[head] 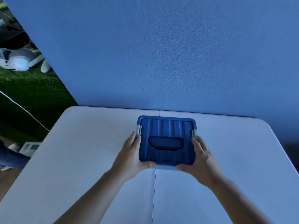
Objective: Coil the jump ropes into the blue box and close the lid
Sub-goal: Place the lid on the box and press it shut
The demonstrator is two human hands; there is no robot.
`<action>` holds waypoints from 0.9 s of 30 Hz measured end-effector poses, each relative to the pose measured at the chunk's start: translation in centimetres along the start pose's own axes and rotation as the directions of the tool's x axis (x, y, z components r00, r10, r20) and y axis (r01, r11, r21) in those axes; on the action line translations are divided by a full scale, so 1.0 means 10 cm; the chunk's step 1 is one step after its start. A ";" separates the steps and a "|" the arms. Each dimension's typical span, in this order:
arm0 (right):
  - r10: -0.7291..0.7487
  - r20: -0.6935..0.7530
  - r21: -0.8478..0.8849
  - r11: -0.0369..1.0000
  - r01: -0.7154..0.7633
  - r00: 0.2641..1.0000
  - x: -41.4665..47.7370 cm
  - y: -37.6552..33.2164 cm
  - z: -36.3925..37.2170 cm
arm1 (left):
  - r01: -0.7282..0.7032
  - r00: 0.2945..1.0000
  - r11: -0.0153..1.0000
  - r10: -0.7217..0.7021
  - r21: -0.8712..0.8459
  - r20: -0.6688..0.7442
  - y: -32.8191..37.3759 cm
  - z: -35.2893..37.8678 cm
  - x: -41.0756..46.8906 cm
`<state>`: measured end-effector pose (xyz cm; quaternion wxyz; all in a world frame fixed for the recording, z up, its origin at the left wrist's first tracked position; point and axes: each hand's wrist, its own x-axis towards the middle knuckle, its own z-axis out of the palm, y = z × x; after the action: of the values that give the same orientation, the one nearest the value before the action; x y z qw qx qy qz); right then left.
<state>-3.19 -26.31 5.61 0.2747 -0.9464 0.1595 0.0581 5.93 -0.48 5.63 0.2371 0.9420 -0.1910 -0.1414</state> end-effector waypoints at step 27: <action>0.016 0.018 -0.041 0.999 -0.015 1.000 1.43 -0.22 -0.32 | -0.004 1.000 0.997 0.006 0.082 -0.023 -0.08 -0.35 1.43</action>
<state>11.09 -30.16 6.62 0.2563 -0.9500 0.1632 0.0721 20.07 -4.56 5.74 0.2008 0.9520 -0.1963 -0.1217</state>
